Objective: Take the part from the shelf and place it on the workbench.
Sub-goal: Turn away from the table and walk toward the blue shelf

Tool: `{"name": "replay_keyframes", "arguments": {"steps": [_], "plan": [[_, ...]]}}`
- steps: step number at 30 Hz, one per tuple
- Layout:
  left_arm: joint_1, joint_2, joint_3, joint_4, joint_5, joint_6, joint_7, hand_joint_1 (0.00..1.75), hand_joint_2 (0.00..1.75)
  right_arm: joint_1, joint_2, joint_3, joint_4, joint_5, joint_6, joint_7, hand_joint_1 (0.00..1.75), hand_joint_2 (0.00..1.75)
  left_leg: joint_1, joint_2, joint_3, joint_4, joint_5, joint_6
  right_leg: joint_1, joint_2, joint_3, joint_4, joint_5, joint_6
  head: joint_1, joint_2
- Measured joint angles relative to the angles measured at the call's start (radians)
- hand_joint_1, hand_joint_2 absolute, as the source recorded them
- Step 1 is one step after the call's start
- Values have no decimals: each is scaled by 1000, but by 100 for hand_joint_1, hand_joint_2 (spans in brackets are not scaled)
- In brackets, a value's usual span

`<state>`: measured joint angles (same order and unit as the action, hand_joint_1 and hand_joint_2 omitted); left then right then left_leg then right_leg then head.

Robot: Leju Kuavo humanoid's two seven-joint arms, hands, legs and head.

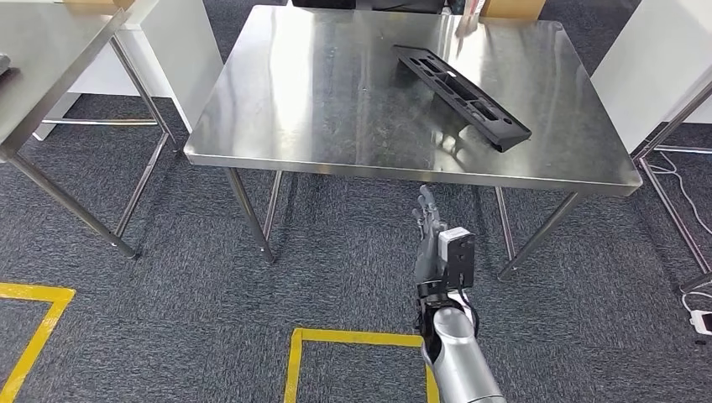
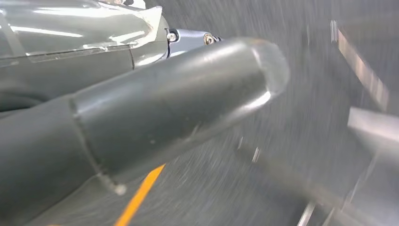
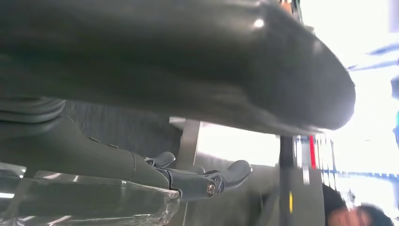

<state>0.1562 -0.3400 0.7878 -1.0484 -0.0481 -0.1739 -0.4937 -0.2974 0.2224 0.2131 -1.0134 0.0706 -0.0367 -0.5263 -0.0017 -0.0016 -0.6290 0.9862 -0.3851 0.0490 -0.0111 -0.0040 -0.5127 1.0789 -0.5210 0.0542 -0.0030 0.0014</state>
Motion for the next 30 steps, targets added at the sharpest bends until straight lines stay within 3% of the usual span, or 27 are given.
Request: {"name": "replay_keyframes", "arguments": {"steps": [2, 3, 5, 6, 8, 9, 10, 11, 12, 14, 16, 18, 20, 21, 22, 24, 25, 26, 27, 28, 29, 30], "plan": [[-29, 2, 6, 1, -84, -61, 0, 0, 0, 16, -22, -22, -47, 0, -28, 15, 0, 0, -2, -2, -11, 3, 18, -10, 7, 0, 59, -103, -6, -13, -3, 0], [-45, 3, 6, 5, -111, -72, -2, 0, 0, 29, -34, -33, -73, 0, -38, 20, 0, 0, -2, -2, -13, 1, 27, -15, 11, 0, 62, -120, -7, -20, -4, 0], [-72, 10, 5, 18, -144, -79, -9, 0, 0, 62, -56, -54, -119, -2, -53, 27, 0, 0, 2, -3, -21, 2, 29, -27, 3, 0, 46, -123, 11, -35, -4, 0], [-83, 16, 1, 29, -153, -78, -14, 0, 0, 80, -64, -63, -140, -3, -59, 29, 0, 0, 3, -3, -29, 18, 3, -34, -3, -1, 38, -124, 24, -47, -6, 0], [-103, 29, -15, 55, -162, -73, -25, 0, 0, 116, -76, -79, -180, -6, -70, 32, 0, 0, 9, -3, -55, 108, -98, -46, -8, -2, 17, -124, 51, -61, -14, 0], [-112, 36, -26, 69, -163, -69, -29, 0, 0, 135, -83, -87, -198, -7, -74, 32, 0, 0, 12, -2, -69, 176, -150, -52, -8, -2, 1, -123, 64, -64, -17, 0], [-120, 42, -38, 83, -163, -64, -33, 0, 0, 152, -90, -96, -214, -8, -78, 32, 0, 0, 15, -2, -78, 239, -180, -57, -8, -3, -15, -121, 77, -62, -19, 0], [-125, 49, -51, 96, -163, -59, -37, 0, 0, 168, -97, -103, -229, -9, -80, 32, 0, 0, 18, -1, -77, 283, -186, -61, -8, -3, -33, -118, 89, -60, -19, 0], [-130, 55, -64, 108, -163, -54, -40, 0, 0, 182, -103, -110, -241, -9, -81, 32, 0, 0, 21, -1, -60, 294, -170, -64, -9, -3, -51, -115, 100, -57, -19, 0], [-138, 67, -91, 126, -162, -42, -46, 0, 0, 203, -114, -122, -263, -9, -85, 32, 0, 0, 26, -1, 24, 212, -118, -64, -11, -2, -84, -103, 119, -48, -19, 0], [-146, 78, -117, 140, -158, -31, -51, 0, 0, 214, -122, -133, -281, -9, -88, 32, 0, 0, 25, -3, 127, 69, -124, -58, -10, 0, -106, -94, 135, -34, -19, 0], [-151, 87, -140, 153, -154, -25, -54, 0, 0, 220, -129, -140, -294, -10, -89, 31, 0, 0, 17, -5, 168, -7, -148, -44, -9, 0, -113, -96, 154, -18, -16, 0], [-152, 95, -155, 168, -150, -24, -56, 0, 0, 224, -137, -144, -299, -10, -89, 31, 0, 0, 11, -2, 152, -16, -130, -24, -9, 0, -120, -101, 168, -4, -14, 0], [-153, 97, -162, 175, -147, -23, -58, 0, 0, 227, -141, -147, -301, -10, -89, 31, 0, 0, 11, 0, 139, -18, -116, -12, -9, 1, -130, -90, 152, -4, -13, 0], [-154, 101, -169, 183, -142, -20, -62, 0, 0, 229, -146, -151, -301, -11, -89, 30, 0, 0, 11, 3, 124, -21, -100, -2, -9, 1, -146, -61, 118, -8, -10, 0], [-156, 108, -186, 200, -124, -12, -75, 0, 0, 230, -155, -157, -301, -15, -90, 28, 0, 0, 10, 6, 90, -22, -71, 9, -10, 2, -186, 57, 17, -21, -5, 0], [-157, 113, -197, 209, -113, -7, -82, 0, 0, 230, -160, -161, -301, -16, -91, 27, 0, 0, 9, 6, 72, -21, -55, 10, -11, 2, -201, 127, -20, -19, -2, 0], [-158, 116, -209, 219, -102, -1, -86, 0, 0, 230, -165, -163, -301, -18, -91, 26, 0, 0, 8, 7, 53, -20, -39, 10, -10, 2, -205, 185, -33, -12, -1, 0], [-159, 120, -222, 228, -92, 4, -89, 0, 0, 230, -169, -165, -301, -18, -91, 26, 0, 0, 7, 8, 33, -18, -24, 8, -10, 3, -195, 216, -23, -2, 0, 0], [-161, 124, -234, 236, -82, 10, -91, 0, 0, 230, -171, -167, -302, -19, -91, 26, 0, 0, 7, 9, 14, -16, -8, 6, -10, 3, -166, 212, 1, 10, 1, 0], [-162, 128, -247, 243, -72, 15, -91, 0, 0, 230, -174, -168, -304, -19, -91, 25, 0, 0, 7, 9, -6, -13, 6, 2, -10, 3, -118, 170, 24, 16, 1, 0], [-165, 132, -259, 248, -64, 20, -92, 0, 0, 230, -175, -169, -307, -19, -91, 25, 0, 0, 5, 9, -23, -8, 18, -2, -9, 3, -53, 92, 26, 15, 2, 0]]}}
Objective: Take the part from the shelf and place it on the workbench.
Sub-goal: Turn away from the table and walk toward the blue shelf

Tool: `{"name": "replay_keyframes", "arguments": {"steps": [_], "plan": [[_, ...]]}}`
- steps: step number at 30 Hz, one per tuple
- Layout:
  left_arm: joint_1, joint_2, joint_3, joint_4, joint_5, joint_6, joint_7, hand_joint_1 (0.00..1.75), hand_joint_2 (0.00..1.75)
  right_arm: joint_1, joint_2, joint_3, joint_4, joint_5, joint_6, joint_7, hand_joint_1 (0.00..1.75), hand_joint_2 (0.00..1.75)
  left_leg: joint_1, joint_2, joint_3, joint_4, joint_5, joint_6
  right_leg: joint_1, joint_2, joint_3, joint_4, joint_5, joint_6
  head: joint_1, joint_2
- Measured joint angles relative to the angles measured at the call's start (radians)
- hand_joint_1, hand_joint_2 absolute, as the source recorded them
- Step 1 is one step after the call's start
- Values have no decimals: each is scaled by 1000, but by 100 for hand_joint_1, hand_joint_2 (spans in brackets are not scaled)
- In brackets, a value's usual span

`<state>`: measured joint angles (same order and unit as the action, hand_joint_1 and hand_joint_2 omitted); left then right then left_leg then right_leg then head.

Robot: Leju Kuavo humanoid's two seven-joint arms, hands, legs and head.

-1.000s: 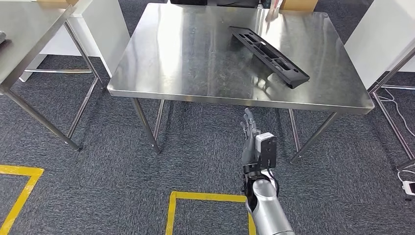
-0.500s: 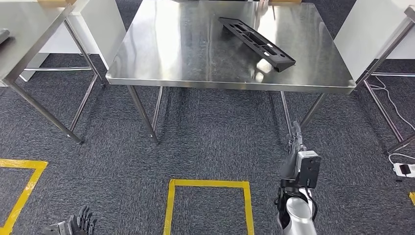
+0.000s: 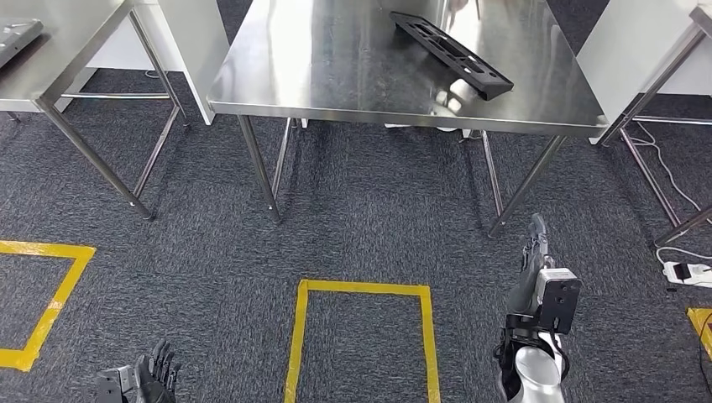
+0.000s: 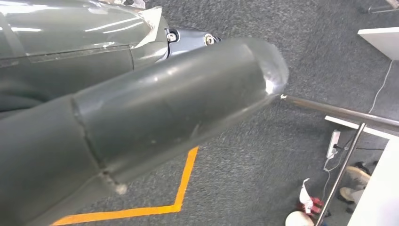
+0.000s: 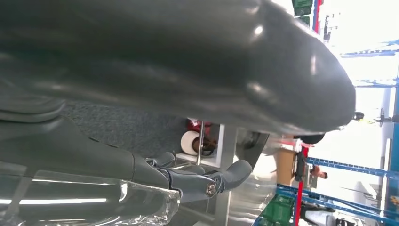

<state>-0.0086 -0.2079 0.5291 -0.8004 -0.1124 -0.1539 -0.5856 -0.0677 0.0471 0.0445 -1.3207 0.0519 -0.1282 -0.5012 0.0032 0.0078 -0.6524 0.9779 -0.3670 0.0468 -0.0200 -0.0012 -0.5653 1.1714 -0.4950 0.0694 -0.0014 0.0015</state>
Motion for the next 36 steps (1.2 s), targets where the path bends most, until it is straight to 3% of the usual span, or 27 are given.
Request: {"name": "replay_keyframes", "arguments": {"steps": [2, 3, 5, 6, 7, 8, 10, 11, 12, 13, 15, 17, 18, 19, 21, 22, 25, 26, 27, 28, 29, 30, 32, 33, 35, 36], "plan": [[-6, 7, -22, 7, 14, 9, -1, 0, 0, -1, -2, -2, -10, 0, 0, -1, 0, 0, -3, 1, -20, 5, 24, -10, 7, 1, 109, -161, -35, -16, -1, 0], [-8, 11, -33, 10, 20, 13, -1, 0, 0, -1, -4, -3, -13, 0, 0, -3, 0, 0, -4, 1, -24, 4, 36, -15, 11, 2, 133, -207, -52, -26, -3, 0], [-10, 20, -52, 19, 31, 23, -1, 0, 0, 1, -5, -7, -15, -1, 0, -4, 0, 0, -1, 0, -28, -1, 51, -27, 9, 1, 122, -217, -45, -44, -6, 0], [-9, 24, -60, 23, 36, 27, -1, 0, 0, 2, -5, -9, -15, -2, 0, -5, 0, 0, 2, 0, -34, 9, 33, -32, 5, -1, 113, -216, -35, -56, -6, 0], [-8, 28, -67, 27, 40, 30, -1, 0, 0, 3, -5, -11, -16, -4, 0, -5, 0, 0, 4, -1, -43, 35, -7, -38, 1, -3, 103, -216, -23, -68, -8, 0], [-8, 31, -74, 30, 44, 33, -1, 0, 0, 3, -6, -12, -16, -5, 0, -6, 0, 0, 7, -3, -55, 81, -64, -43, -1, -4, 92, -215, -10, -77, -9, 0], [-8, 38, -88, 34, 52, 39, -1, 0, 0, 5, -6, -15, -16, -7, 0, -7, 0, 0, 8, -5, -80, 215, -169, -51, 1, -5, 65, -214, 17, -84, -12, 0], [-9, 42, -94, 35, 56, 41, -1, 0, 0, 7, -6, -17, -16, -8, 0, -8, 0, 0, 9, -6, -85, 275, -189, -54, 2, -5, 49, -212, 31, -83, -12, 0], [-9, 44, -101, 36, 61, 44, -1, 0, 0, 9, -6, -19, -16, -10, 0, -8, 0, 0, 10, -6, -77, 310, -183, -56, 2, -5, 30, -208, 44, -81, -12, 0], [-10, 47, -107, 37, 66, 46, 0, 0, 0, 11, -6, -21, -16, -13, 0, -9, 0, 0, 11, -6, -53, 310, -160, -56, 2, -5, 11, -203, 55, -77, -13, 0], [-14, 52, -120, 37, 74, 53, 3, 0, 0, 13, -6, -26, -16, -19, 0, -11, 0, 0, 14, -7, 46, 210, -123, -52, 1, -5, -22, -190, 73, -69, -13, 0], [-21, 56, -133, 37, 79, 58, 4, 0, 0, 13, -6, -30, -16, -22, 0, -14, 0, 0, 12, -10, 154, 64, -144, -44, 4, -6, -41, -181, 88, -57, -12, 0], [-24, 57, -137, 37, 80, 59, 4, 0, 0, 12, -6, -32, -16, -22, 0, -14, 0, 0, 9, -12, 182, 19, -159, -38, 5, -7, -45, -180, 97, -50, -12, 0], [-26, 58, -142, 38, 81, 59, 4, 0, 0, 12, -6, -34, -16, -23, 0, -15, 0, 0, 5, -12, 191, -3, -163, -32, 5, -7, -48, -182, 108, -42, -11, 0], [-27, 59, -148, 39, 82, 60, 5, 0, 0, 14, -7, -37, -16, -23, 0, -15, 0, 0, 4, -8, 173, -9, -143, -15, 5, -7, -57, -180, 111, -30, -10, 0], [-29, 60, -151, 39, 83, 60, 5, 0, 0, 16, -8, -39, -16, -23, 0, -15, 0, 0, 4, -5, 159, -12, -128, -5, 5, -6, -69, -160, 88, -32, -9, 0], [-33, 63, -164, 41, 92, 67, 6, 0, 0, 23, -9, -44, -16, -23, 0, -15, 0, 0, 4, 0, 107, -14, -81, 11, 4, -3, -124, 5, -50, -50, -2, 0], [-35, 64, -171, 42, 96, 70, 7, 0, 0, 25, -9, -46, -16, -23, 0, -15, 0, 0, 4, 0, 90, -14, -66, 10, 3, -2, -134, 67, -76, -47, -1, 0], [-36, 64, -178, 43, 100, 73, 8, 0, 0, 28, -9, -48, -17, -23, 0, -15, 0, 0, 4, 1, 72, -12, -51, 9, 3, -2, -131, 107, -79, -38, 0, 0], [-38, 64, -185, 44, 104, 75, 8, 0, 0, 31, -8, -51, -19, -22, 0, -14, 0, 0, 4, 1, 53, -10, -36, 6, 3, -2, -113, 116, -63, -26, 1, 0], [-41, 64, -193, 46, 108, 78, 9, 0, 0, 34, -8, -54, -23, -21, 0, -14, 0, 0, 4, 2, 32, -7, -22, 3, 3, -2, -76, 88, -39, -15, 1, 0], [-45, 65, -201, 47, 111, 80, 10, 0, 0, 36, -7, -57, -28, -20, 0, -14, 0, 0, 4, 2, 13, -2, -9, -2, 2, -2, -21, 26, -23, -11, 1, 0], [-54, 65, -214, 48, 115, 82, 12, 0, 0, 39, -4, -64, -43, -19, 0, -14, 0, 0, 0, 1, -12, 9, 13, -13, 6, -1, 91, -130, -35, -18, 2, 0], [-59, 66, -220, 48, 118, 85, 13, 0, 0, 42, -2, -68, -50, -17, -1, -13, 0, 0, -1, 1, -18, 10, 22, -18, 8, 0, 122, -183, -50, -26, 1, 0], [-66, 68, -233, 50, 127, 93, 14, 0, 0, 52, 2, -75, -63, -10, -1, -8, 0, 0, 1, 1, -24, 3, 40, -33, 9, 1, 121, -211, -53, -45, -4, 0], [-67, 69, -239, 51, 133, 97, 14, 0, 0, 57, 6, -79, -67, -5, -1, -5, 0, 0, 4, 0, -29, 5, 33, -40, 6, 0, 113, -211, -44, -56, -5, 0]]}}
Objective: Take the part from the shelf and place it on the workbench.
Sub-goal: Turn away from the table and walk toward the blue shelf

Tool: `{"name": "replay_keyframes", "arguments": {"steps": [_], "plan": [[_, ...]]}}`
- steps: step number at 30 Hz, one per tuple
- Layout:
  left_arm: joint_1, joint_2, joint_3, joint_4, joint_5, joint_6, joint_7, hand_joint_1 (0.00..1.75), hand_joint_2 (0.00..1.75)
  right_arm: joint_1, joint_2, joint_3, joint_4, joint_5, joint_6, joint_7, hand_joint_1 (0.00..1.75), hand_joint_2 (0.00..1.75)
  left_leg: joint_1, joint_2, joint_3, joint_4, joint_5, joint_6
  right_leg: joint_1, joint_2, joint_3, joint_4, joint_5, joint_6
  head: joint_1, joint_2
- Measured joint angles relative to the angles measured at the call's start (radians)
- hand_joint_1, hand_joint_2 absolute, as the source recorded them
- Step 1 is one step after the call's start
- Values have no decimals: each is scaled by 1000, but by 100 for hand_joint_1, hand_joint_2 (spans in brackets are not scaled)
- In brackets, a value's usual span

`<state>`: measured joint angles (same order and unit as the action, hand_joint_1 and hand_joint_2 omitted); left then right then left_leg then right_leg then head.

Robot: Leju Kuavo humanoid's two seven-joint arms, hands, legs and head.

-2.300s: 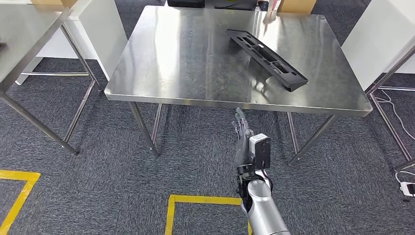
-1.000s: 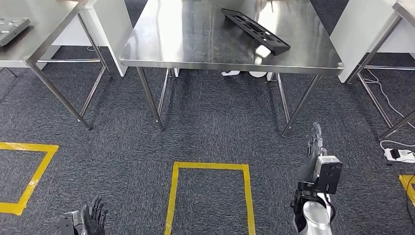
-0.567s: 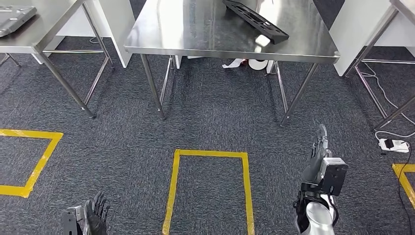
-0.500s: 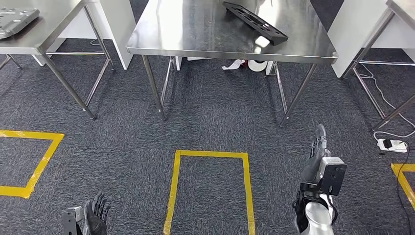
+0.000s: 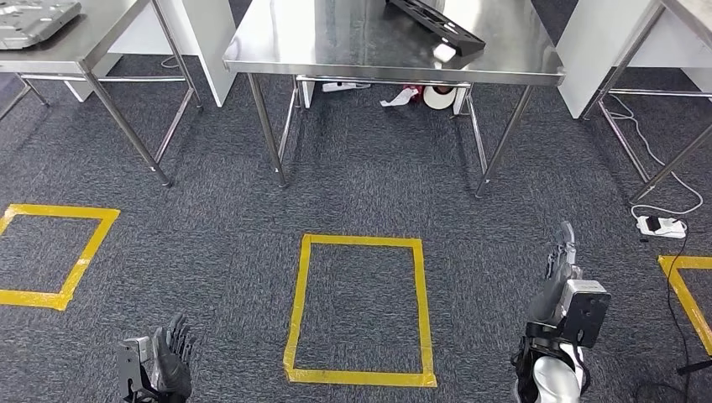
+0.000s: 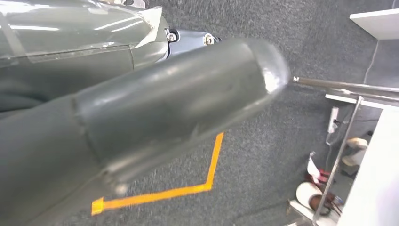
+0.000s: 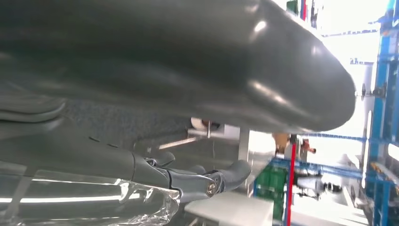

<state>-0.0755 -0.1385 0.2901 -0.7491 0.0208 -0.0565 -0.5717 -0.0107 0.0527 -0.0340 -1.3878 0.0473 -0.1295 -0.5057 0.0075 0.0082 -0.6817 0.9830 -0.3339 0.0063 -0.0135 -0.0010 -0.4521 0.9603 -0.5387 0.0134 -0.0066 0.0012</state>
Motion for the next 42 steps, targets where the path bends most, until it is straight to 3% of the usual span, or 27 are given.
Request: {"name": "replay_keyframes", "arguments": {"steps": [1, 3, 4, 5, 6, 7, 8, 11, 12, 13, 16, 19, 23, 38, 42], "plan": [[0, 1, -5, 1, 5, 3, 0, 0, 0, 4, 3, -3, -4, 4, 0, 3, 0, 0, 3, -1, -9, 15, -25, -7, -3, -1, -9, 0, 12, -13, -2, 0], [0, 3, -15, 2, 14, 5, 1, 0, 0, 9, 9, -8, -11, 7, 0, 7, 0, 0, 6, -2, -38, 100, -122, -16, -7, -2, -30, 0, 36, -28, -5, 0], [0, 4, -20, 3, 17, 6, 1, 0, 0, 11, 11, -10, -13, 8, 0, 8, 0, 0, 7, -3, -55, 167, -169, -20, -6, -2, -40, 1, 46, -31, -7, 0], [0, 6, -25, 3, 19, 6, 2, 0, 0, 14, 13, -12, -15, 9, 0, 8, 0, 0, 7, -3, -70, 233, -197, -24, -6, -2, -50, 2, 56, -31, -8, 0], [0, 7, -29, 4, 21, 8, 3, 0, 0, 17, 15, -13, -15, 9, 0, 9, 0, 0, 7, -4, -74, 279, -205, -26, -5, -2, -60, 4, 65, -29, -8, 0], [0, 8, -32, 6, 22, 8, 4, 0, 0, 21, 16, -15, -15, 9, 0, 9, 0, 0, 8, -5, -61, 293, -197, -26, -5, -2, -71, 5, 73, -25, -8, 0], [0, 8, -34, 6, 22, 9, 4, 0, 0, 24, 17, -16, -15, 9, 0, 9, 0, 0, 8, -5, -26, 263, -177, -25, -5, -2, -80, 7, 79, -21, -8, 0], [-3, 11, -42, 7, 22, 9, 5, 0, 0, 25, 18, -19, -18, 9, 0, 9, 0, 0, 7, -7, 132, 55, -145, -10, -2, -2, -93, 15, 88, -9, -7, 0], [-4, 12, -44, 7, 22, 9, 5, 0, 0, 24, 19, -20, -20, 9, 0, 9, 0, 0, 4, -8, 159, 13, -146, -4, 0, -3, -95, 18, 91, -5, -7, 0], [-5, 12, -46, 7, 22, 10, 5, 0, 0, 24, 19, -20, -22, 9, 0, 9, 0, 0, 3, -8, 167, -3, -147, -1, 4, -3, -99, 20, 90, -3, -6, 0], [-7, 13, -51, 7, 22, 12, 5, 0, 0, 26, 20, -24, -25, 9, 0, 8, 0, 0, -5, -7, 158, -6, -142, 4, 12, -3, -109, 23, 94, -3, -1, 0], [-7, 14, -58, 8, 22, 13, 5, 0, 0, 28, 20, -30, -28, 9, 0, 8, 0, 0, -16, -6, 146, -3, -134, 17, 5, -3, -119, 21, 108, 12, 1, 0], [-7, 14, -73, 9, 22, 16, 7, 0, 0, 31, 21, -37, -37, 9, -4, 11, 0, 0, -22, -6, 135, 1, -127, 26, 0, -3, -127, 21, 116, 20, 1, 0], [-10, 14, -105, 13, 27, 38, 10, 0, 0, 47, 26, -60, -57, 14, 13, 22, 0, 0, -23, -6, 131, 3, -124, 28, -2, -3, -131, 21, 120, 26, 1, 0], [-11, 19, -106, 17, 38, 45, 8, 0, 0, 46, 29, -64, -56, -4, 40, 24, 0, 0, -26, -7, 125, 11, -124, 32, -11, -3, -135, 19, 126, 34, 0, 0]]}}
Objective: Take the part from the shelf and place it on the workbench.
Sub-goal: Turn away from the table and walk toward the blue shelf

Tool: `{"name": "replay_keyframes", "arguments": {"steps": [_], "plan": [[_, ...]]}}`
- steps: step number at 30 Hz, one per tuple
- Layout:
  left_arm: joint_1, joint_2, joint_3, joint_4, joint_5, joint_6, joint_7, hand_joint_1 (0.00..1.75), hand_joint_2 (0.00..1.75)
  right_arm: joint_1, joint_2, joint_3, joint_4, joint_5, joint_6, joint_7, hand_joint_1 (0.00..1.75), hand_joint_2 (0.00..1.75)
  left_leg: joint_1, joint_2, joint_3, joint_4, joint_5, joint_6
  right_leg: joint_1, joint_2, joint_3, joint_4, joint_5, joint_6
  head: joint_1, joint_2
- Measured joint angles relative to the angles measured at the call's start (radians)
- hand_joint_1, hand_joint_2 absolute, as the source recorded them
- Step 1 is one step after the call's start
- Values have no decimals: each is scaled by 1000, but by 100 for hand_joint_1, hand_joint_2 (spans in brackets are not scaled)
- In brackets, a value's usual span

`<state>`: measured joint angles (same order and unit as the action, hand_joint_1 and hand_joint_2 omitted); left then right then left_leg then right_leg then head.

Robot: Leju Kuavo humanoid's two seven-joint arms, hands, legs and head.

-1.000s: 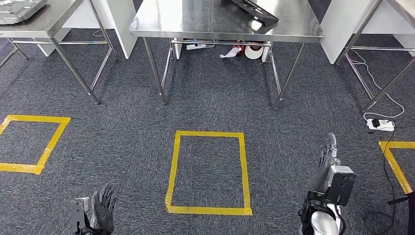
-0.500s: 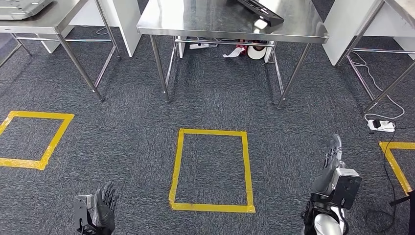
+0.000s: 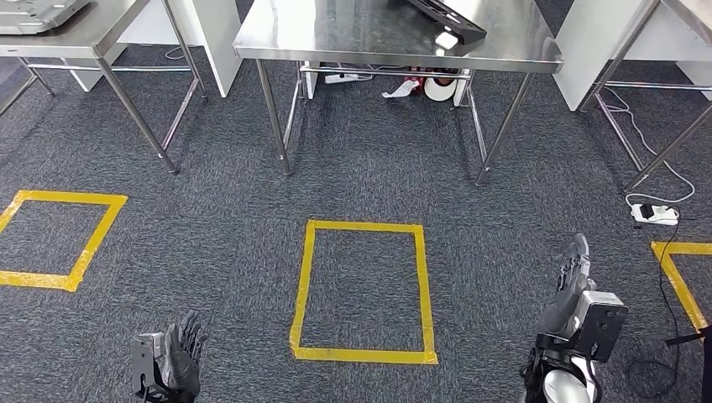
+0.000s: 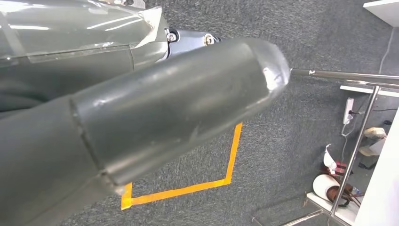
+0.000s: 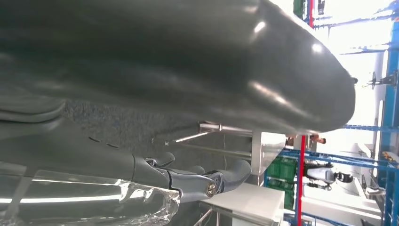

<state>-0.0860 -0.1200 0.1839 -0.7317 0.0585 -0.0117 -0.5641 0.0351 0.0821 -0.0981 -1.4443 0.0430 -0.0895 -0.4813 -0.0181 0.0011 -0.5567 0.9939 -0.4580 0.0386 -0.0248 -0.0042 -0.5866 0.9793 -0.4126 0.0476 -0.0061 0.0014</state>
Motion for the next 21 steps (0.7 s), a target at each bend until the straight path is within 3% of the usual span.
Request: {"name": "replay_keyframes", "arguments": {"steps": [2, 4, 7, 9, 10, 12, 13, 15, 17, 19, 21], "plan": [[0, 1, -1, 1, 3, 2, -1, 0, 0, 0, 1, -2, 0, -7, 8, 0, 0, 0, 4, 3, 1, -5, 6, 6, 1, 1, -3, 1, 1, 5, 0, 0], [0, 0, -3, 1, 4, 3, -2, 0, 0, 0, 1, -4, 0, -13, 13, 0, 0, 0, 12, 12, 2, -18, 17, 16, 2, 3, -20, 35, -23, 3, 2, 0], [1, 0, -7, 2, 5, 3, -2, 0, 0, 3, 0, -8, 0, -21, 17, 0, 0, 0, 18, 29, -6, -24, 25, 21, 2, 4, -100, 215, -116, -5, 9, 0], [3, -1, -9, 2, 5, 3, -2, 0, 0, 8, -1, -14, 1, -28, 18, 0, 0, 0, 19, 42, -12, -22, 28, 17, 0, 4, -126, 294, -145, 3, 10, 0], [3, -1, -9, 2, 5, 3, -2, 0, 0, 10, -1, -16, 1, -31, 18, -1, 0, 0, 21, 50, -14, -21, 29, 14, -3, 2, -110, 277, -137, 12, 10, 0], [3, -1, -9, 2, 5, 3, -2, 0, 0, 12, -1, -19, 2, -35, 18, -1, 0, 0, 25, 65, -17, -13, 26, 3, -9, -24, -32, 145, -95, 32, 10, 0], [3, 0, -9, 2, 5, 4, -2, 0, 0, 11, -1, -19, 1, -38, 19, -1, 0, 0, 25, 73, -18, -6, 22, -5, -8, -39, 3, 81, -78, 35, 12, 0], [4, 2, -9, 1, 5, 5, -2, 0, 0, 12, 0, -19, 0, -42, 19, -2, 0, 0, 21, 87, -20, 4, 18, -21, -4, -53, 33, 25, -63, 21, 13, 0], [4, 2, -9, 0, 5, 6, -2, 0, 0, 15, 1, -19, 0, -44, 19, -3, 0, 0, 23, 99, -21, 6, 18, -31, -2, -30, 27, 31, -58, -1, 12, 0], [4, 2, -9, -1, 5, 6, -2, 0, 0, 18, 2, -19, -1, -45, 19, -3, 0, 0, 31, 76, -31, 30, -6, -42, -5, -11, 22, 32, -52, -17, 11, 0], [5, 4, -9, -1, 5, 6, -2, 0, 0, 18, 3, -20, -1, -45, 19, -3, 0, 0, 35, 27, -72, 130, -75, -49, -3, 7, 16, 31, -44, -33, 8, 0]]}}
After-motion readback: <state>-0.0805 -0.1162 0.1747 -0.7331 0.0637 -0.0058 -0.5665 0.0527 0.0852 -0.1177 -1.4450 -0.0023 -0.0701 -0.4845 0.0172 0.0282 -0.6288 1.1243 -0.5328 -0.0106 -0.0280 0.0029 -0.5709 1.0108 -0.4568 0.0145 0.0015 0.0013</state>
